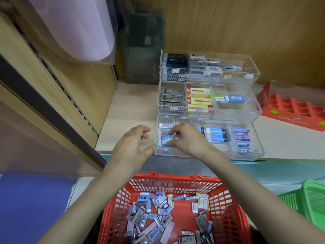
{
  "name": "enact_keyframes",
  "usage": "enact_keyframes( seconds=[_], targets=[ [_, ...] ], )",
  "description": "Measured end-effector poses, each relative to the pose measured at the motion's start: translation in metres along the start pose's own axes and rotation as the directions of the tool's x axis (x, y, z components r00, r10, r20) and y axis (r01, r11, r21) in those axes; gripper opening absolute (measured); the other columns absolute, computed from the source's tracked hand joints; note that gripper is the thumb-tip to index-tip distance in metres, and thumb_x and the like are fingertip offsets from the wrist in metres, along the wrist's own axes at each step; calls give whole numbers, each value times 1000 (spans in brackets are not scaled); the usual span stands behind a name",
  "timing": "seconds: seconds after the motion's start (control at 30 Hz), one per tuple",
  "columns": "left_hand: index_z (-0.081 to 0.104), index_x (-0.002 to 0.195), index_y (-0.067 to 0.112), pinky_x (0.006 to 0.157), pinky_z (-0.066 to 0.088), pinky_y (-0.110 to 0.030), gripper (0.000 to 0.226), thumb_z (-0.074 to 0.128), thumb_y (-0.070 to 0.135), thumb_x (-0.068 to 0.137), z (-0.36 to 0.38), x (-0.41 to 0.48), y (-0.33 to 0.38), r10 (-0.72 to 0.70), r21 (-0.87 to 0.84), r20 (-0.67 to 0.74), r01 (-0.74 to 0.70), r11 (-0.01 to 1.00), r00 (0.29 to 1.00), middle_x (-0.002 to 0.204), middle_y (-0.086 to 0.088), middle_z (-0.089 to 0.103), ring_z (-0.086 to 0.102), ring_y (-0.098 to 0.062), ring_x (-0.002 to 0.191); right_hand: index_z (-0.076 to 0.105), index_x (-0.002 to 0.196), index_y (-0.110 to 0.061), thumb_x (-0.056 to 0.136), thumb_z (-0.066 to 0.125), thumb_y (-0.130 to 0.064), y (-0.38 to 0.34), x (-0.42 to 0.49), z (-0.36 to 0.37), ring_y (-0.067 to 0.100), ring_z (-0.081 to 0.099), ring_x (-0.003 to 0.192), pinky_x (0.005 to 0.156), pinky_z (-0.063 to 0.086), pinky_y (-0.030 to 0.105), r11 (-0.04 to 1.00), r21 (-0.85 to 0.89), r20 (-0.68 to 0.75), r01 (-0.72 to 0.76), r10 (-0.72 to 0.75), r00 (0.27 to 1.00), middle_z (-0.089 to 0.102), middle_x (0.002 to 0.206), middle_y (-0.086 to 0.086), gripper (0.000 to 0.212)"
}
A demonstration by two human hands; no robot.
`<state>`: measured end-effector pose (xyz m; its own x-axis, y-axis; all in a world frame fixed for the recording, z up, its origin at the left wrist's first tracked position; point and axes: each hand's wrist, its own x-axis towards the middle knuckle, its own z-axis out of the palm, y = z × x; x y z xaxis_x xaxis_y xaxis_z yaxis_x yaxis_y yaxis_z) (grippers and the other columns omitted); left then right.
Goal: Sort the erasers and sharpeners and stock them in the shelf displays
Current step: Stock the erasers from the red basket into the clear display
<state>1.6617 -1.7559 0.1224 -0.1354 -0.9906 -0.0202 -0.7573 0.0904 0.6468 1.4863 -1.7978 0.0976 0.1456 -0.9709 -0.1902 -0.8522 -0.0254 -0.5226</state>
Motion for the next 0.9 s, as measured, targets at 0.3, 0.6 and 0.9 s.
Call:
enact_keyframes(
  seconds=[0.3, 0.6, 0.9],
  targets=[
    [51, 120, 18, 85, 45, -34, 38, 64, 28, 86, -6, -15, -8, -10, 85, 30, 8, 996, 999, 101, 7, 54, 56, -16, 101, 72, 90, -5, 83, 59, -10, -7, 12, -3, 12, 51, 64, 53, 38, 20, 979, 120, 211, -163, 135, 968, 65, 79, 5, 16],
    [52, 117, 19, 88, 47, -37, 32, 58, 34, 89, -3, -54, -23, -30, 190, 173, -4, 982, 984, 97, 9, 56, 57, -17, 102, 71, 82, -15, 78, 71, -42, -8, 21, 15, 25, 56, 92, 81, 46, 30, 979, -65, 8, -196, 197, 980, 62, 90, 12, 27],
    [56, 109, 17, 82, 49, -35, 24, 59, 30, 89, 67, -87, -60, 1, 267, 480, -147, 952, 877, 98, 6, 64, 60, -18, 95, 63, 95, -7, 88, 47, -16, 22, -112, 80, 25, 53, 87, 78, 39, 34, 945, -49, -493, 322, -303, 816, 56, 92, 12, 20]
  ],
)
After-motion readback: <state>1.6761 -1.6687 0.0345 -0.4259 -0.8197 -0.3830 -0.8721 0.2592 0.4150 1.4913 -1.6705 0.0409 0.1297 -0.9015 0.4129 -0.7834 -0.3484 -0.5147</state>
